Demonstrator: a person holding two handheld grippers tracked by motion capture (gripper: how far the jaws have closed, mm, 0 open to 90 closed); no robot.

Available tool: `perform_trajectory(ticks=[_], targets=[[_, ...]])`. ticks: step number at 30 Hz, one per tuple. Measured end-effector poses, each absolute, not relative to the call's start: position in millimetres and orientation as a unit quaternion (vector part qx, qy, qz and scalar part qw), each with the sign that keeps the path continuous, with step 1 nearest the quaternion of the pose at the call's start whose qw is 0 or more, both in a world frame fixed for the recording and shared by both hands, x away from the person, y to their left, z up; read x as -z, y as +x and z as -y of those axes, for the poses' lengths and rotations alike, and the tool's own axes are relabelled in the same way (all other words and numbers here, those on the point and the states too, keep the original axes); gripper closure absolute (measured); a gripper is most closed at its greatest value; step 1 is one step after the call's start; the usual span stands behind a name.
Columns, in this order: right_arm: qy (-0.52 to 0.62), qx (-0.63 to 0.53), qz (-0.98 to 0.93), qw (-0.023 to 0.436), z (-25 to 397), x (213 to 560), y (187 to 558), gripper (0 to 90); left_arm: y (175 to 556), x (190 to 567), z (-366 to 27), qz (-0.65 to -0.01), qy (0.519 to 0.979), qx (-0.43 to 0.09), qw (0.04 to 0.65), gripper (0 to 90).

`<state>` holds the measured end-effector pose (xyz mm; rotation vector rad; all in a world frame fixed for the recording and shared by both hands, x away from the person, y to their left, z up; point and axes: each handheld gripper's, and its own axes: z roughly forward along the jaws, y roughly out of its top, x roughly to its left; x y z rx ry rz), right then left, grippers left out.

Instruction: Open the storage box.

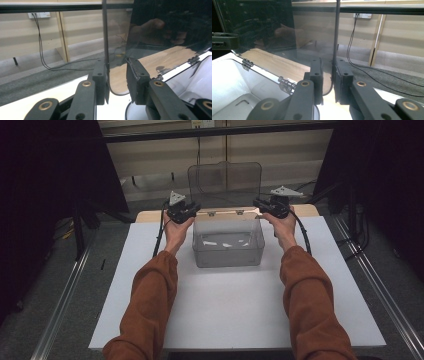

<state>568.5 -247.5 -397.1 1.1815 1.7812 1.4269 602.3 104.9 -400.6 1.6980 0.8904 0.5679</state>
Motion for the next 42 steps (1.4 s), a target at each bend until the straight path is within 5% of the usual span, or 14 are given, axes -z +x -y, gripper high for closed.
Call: perform_trajectory(ticks=[42], targets=[[0.53, -0.483, -0.661, 0.221, 241, 388, 589, 73.7, 616, 394, -98, -0.419, 0.728, -0.195, 0.507, 62.3]])
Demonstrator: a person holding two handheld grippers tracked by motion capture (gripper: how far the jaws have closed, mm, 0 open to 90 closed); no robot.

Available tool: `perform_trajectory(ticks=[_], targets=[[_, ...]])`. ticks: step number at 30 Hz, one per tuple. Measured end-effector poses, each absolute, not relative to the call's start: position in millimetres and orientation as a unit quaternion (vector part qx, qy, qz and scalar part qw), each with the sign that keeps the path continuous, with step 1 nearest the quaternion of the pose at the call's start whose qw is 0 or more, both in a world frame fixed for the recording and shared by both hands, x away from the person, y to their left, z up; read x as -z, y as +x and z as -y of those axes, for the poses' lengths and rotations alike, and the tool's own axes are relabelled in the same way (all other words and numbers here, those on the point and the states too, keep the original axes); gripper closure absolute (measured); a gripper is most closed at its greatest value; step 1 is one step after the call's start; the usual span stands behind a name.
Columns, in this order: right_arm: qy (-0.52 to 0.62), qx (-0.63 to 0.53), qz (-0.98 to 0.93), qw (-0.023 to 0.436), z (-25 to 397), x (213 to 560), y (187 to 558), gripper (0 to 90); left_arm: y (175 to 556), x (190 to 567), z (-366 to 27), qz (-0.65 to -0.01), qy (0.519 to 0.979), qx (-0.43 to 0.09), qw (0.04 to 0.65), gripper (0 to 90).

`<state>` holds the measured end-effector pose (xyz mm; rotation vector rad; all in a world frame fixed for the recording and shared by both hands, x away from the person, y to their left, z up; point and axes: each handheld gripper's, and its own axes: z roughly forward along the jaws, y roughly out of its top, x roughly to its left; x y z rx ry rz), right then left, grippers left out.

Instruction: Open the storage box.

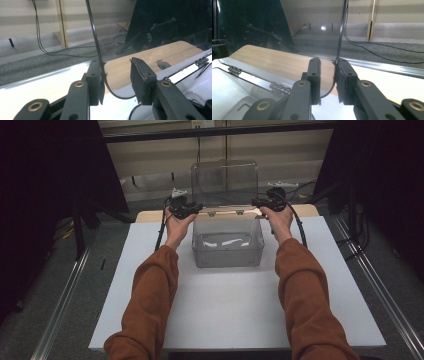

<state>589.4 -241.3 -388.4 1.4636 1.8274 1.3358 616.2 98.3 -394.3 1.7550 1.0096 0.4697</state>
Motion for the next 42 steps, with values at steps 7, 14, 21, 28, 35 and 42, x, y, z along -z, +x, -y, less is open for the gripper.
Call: perform_trajectory(ticks=[7, 14, 21, 28, 35, 42], targets=[[0.546, -0.484, -0.652, 0.207, 241, 391, 592, 71.8, 618, 395, -95, -0.422, 0.734, -0.2, 0.493, 58.0], [0.571, -0.481, -0.64, 0.182, 242, 396, 596, 70.0, 621, 401, -97, -0.439, 0.73, -0.181, 0.491, 53.7], [0.577, -0.482, -0.637, 0.175, 242, 398, 597, 68.7, 622, 401, -93, -0.44, 0.735, -0.175, 0.485, 49.4], [0.58, -0.48, -0.635, 0.172, 240, 400, 597, 66.3, 623, 401, -93, -0.452, 0.732, -0.16, 0.484, 45.0], [0.585, -0.482, -0.63, 0.168, 239, 402, 598, 64.2, 624, 402, -94, -0.462, 0.729, -0.143, 0.484, 44.8], [0.595, -0.478, -0.626, 0.159, 238, 401, 599, 63.3, 624, 403, -94, -0.473, 0.722, -0.135, 0.487, 44.6]])
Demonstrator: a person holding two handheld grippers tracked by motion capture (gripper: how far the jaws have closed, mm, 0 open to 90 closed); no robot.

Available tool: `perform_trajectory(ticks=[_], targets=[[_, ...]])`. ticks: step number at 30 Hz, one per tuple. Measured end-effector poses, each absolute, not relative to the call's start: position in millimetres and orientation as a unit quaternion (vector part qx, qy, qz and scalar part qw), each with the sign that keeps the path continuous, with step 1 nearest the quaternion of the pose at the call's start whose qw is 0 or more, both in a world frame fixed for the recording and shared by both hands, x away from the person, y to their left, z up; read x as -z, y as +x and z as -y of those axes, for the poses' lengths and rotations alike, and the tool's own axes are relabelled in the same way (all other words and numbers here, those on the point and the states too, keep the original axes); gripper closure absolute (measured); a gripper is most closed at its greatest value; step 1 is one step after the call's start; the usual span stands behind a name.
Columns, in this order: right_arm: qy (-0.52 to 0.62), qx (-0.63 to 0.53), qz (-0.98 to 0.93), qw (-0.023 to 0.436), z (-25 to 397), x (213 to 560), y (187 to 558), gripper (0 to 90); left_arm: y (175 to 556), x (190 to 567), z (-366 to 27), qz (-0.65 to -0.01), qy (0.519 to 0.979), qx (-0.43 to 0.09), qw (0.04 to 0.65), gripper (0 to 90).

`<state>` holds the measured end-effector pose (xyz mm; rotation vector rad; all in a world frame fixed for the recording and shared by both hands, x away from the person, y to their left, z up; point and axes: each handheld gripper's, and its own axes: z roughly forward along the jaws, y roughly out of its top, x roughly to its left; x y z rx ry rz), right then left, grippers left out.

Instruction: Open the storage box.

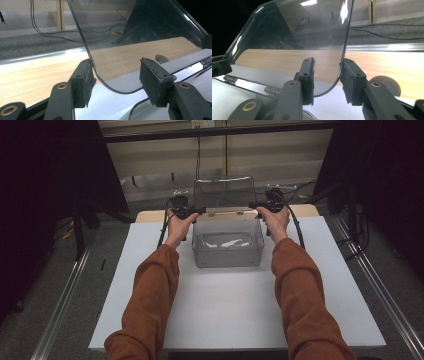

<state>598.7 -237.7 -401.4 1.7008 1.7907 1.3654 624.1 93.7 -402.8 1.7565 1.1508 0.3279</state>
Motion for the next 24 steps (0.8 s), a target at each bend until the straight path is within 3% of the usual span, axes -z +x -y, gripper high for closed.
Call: perform_trajectory(ticks=[9, 12, 15, 16, 17, 18, 19, 20, 21, 22, 24], targets=[[0.601, -0.482, -0.622, 0.144, 237, 405, 600, 59.8, 625, 404, -96, -0.485, 0.717, -0.117, 0.487, 44.3], [0.606, -0.479, -0.62, 0.136, 237, 405, 600, 58.9, 625, 403, -95, -0.479, 0.723, -0.137, 0.48, 41.2], [0.612, -0.474, -0.619, 0.13, 235, 409, 601, 52.4, 624, 403, -96, -0.482, 0.723, -0.13, 0.478, 41.2], [0.607, -0.468, -0.623, 0.16, 235, 410, 600, 61.8, 624, 403, -97, -0.479, 0.725, -0.13, 0.477, 41.1], [0.604, -0.465, -0.622, 0.177, 236, 409, 599, 62.3, 624, 403, -97, -0.472, 0.73, -0.133, 0.476, 41.4], [0.611, -0.465, -0.617, 0.173, 236, 409, 600, 62.6, 624, 404, -96, -0.463, 0.734, -0.116, 0.483, 45.8], [0.607, -0.474, -0.618, 0.161, 236, 409, 600, 70.7, 624, 405, -94, -0.461, 0.734, -0.113, 0.486, 46.5], [0.596, -0.507, -0.61, 0.123, 232, 409, 602, 67.1, 623, 405, -92, -0.463, 0.733, -0.126, 0.482, 45.1], [0.597, -0.502, -0.613, 0.126, 228, 408, 601, 66.8, 622, 405, -89, -0.471, 0.73, -0.141, 0.475, 43.3], [0.596, -0.478, -0.624, 0.166, 221, 405, 601, 66.3, 622, 405, -89, -0.473, 0.73, -0.138, 0.474, 39.4], [0.586, -0.476, -0.633, 0.172, 218, 403, 602, 62.8, 622, 404, -91, -0.466, 0.73, -0.15, 0.476, 35.8]])
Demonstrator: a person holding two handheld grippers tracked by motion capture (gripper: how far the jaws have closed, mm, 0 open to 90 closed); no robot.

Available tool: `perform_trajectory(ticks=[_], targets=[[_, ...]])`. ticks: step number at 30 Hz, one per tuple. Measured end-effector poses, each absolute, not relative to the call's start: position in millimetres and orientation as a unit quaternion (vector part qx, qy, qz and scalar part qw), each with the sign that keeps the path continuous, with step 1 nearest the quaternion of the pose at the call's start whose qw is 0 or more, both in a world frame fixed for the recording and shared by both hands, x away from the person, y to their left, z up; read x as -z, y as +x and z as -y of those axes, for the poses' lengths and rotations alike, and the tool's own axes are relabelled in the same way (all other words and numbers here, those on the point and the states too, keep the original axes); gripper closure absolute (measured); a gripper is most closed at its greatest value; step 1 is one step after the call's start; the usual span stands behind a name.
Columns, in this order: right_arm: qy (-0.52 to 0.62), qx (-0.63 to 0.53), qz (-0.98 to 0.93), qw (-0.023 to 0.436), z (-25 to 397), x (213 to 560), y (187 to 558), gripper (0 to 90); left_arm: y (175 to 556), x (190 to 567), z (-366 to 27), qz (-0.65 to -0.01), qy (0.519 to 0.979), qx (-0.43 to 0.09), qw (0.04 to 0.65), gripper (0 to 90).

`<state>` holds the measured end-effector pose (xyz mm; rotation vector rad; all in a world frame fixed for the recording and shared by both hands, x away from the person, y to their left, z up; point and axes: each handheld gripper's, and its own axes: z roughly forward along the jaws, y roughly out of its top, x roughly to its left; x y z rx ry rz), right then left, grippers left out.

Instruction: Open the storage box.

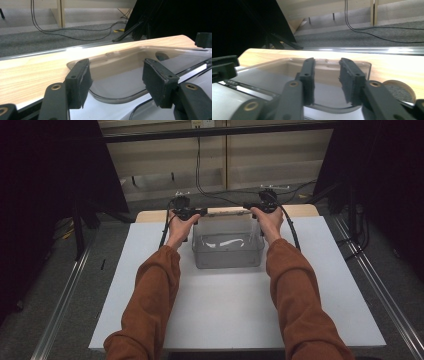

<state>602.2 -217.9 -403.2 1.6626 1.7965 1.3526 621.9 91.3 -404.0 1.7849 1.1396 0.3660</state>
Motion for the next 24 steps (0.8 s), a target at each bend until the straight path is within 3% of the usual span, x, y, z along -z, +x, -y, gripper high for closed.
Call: perform_trajectory(ticks=[1, 3, 5, 11, 14, 24], targets=[[0.59, -0.476, -0.627, 0.179, 219, 403, 602, 62.0, 622, 403, -94, -0.467, 0.726, -0.158, 0.479, 29.6], [0.597, -0.478, -0.617, 0.185, 226, 403, 601, 54.3, 623, 402, -100, -0.477, 0.715, -0.14, 0.492, 28.8], [0.59, -0.484, -0.616, 0.194, 230, 401, 600, 52.8, 623, 399, -103, -0.472, 0.712, -0.166, 0.493, 25.2], [0.573, -0.508, -0.61, 0.206, 234, 398, 592, 43.8, 622, 400, -106, -0.469, 0.718, -0.164, 0.488, 14.2], [0.557, -0.511, -0.62, 0.21, 232, 397, 588, 34.7, 619, 401, -107, -0.464, 0.727, -0.172, 0.477, 8.6], [0.518, -0.52, -0.634, 0.243, 231, 393, 569, 15.3, 595, 398, -112, -0.424, 0.727, -0.202, 0.501, 5.9]])
